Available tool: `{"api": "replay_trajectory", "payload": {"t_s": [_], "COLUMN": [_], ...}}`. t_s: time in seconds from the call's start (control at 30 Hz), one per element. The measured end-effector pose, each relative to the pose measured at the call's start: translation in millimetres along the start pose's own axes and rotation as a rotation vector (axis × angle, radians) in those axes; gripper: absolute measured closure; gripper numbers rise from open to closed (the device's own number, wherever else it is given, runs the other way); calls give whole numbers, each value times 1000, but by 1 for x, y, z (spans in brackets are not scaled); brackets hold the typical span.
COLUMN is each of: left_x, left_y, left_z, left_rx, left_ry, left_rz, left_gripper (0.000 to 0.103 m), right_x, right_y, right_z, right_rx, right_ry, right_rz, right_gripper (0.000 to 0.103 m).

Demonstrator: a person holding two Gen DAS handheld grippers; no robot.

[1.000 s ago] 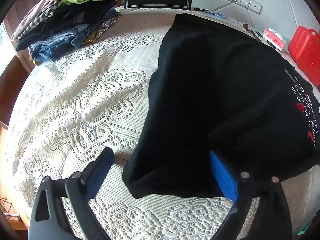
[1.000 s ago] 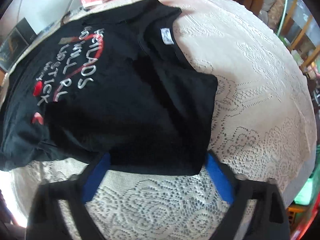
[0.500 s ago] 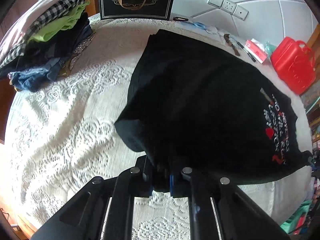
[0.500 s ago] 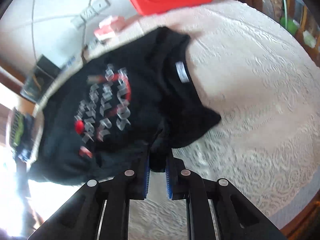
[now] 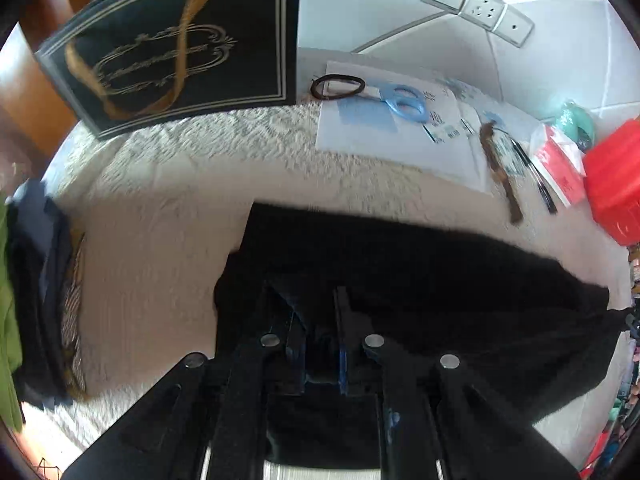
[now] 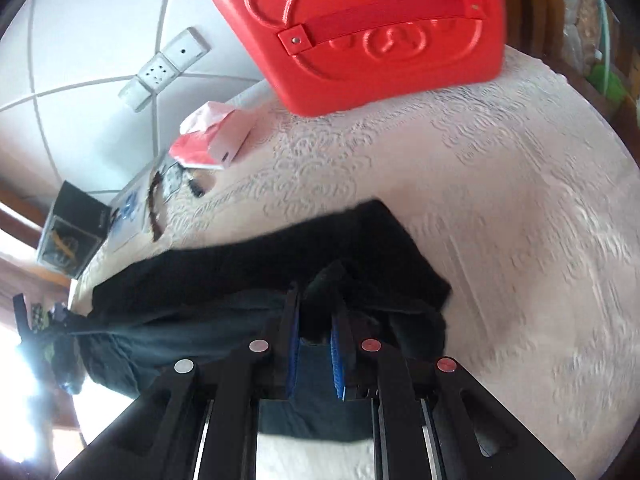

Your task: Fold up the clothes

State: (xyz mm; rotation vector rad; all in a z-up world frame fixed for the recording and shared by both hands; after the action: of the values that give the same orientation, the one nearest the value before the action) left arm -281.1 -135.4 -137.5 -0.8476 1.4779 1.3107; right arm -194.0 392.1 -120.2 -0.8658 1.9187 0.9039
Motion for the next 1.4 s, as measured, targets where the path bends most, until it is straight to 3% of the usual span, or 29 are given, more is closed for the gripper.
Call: {"api": "replay_trajectory", "payload": {"t_s": [0.1, 0.17, 0.2, 0.23, 0.27, 0.3, 0.33, 0.43, 0.6, 0.8, 0.87, 0.9, 0.97, 1.07, 1.17, 1.2, 1.27, 1.33, 1.4], "left_x": [17, 25, 22, 20, 14, 6, -2, -13, -1, 34, 44, 45, 44, 44, 43, 42, 41, 40, 40], "left_y": [20, 31, 35, 39, 40, 40, 40, 26, -43, -96, -102, -103, -103, -103, -104, -104, -108, -113, -112], "left_z": [-9, -14, -18, -21, -25, -31, -36, -52, -66, -40, -31, -30, -31, -29, -28, -28, -26, -23, -22], "left_rx": [-23, -36, -30, -24, -21, -20, -20, -34, -66, -51, -60, -81, -120, -123, -111, -108, -108, -113, -134], "left_ry": [5, -16, 0, 17, 37, 60, 83, 112, 104, 117, 122, 136, 139, 152, 149, 145, 142, 146, 161], "left_rz": [-20, -41, -33, -26, -12, 9, 29, 35, -19, 2, 22, 47, 80, 123, 153, 150, 149, 155, 170], "left_gripper": [92, 87, 78, 62, 51, 29, 16, 13, 13, 13, 0, 0, 0, 0, 0, 0, 0, 0, 0], "right_x": [28, 40, 42, 44, 41, 35, 28, 9, -6, 10, 17, 23, 28, 39, 43, 39, 28, 20, 19], "right_y": [20, 29, 33, 37, 41, 42, 43, 36, 0, -46, -50, -51, -52, -59, -66, -66, -65, -65, -65], "right_z": [-6, -8, -9, -9, -7, -5, -2, 9, 50, 85, 82, 78, 66, 46, 36, 37, 42, 51, 53], "right_rx": [-20, -25, -19, -14, 2, 17, 30, 44, 86, 161, 171, 167, 132, 19, -35, -8, 72, 167, 150], "right_ry": [-29, -41, -46, -50, -40, -28, -16, -7, -57, -64, -51, -45, -44, -130, -235, -211, -117, -34, -79], "right_rz": [-36, -50, -45, -39, -28, -11, 6, 24, 18, -19, -15, -10, 40, 92, 140, 152, 162, 161, 181], "right_gripper": [85, 70, 69, 66, 59, 55, 49, 46, 43, 43, 41, 40, 17, 2, 3, 6, 28, 40, 54]}}
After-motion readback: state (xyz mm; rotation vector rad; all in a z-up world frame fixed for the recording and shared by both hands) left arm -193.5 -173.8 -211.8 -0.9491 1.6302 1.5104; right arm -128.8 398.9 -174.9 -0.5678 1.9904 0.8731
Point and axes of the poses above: each gripper's, at about its wrist camera, not at the fingertips, and x roughly the way its jaws point, z to its right, y to its top, the point moved 5 cm from there along x, roughly the way its jaws point, and after that the axes turned 12 degrees about x, right-handed, at the moved point
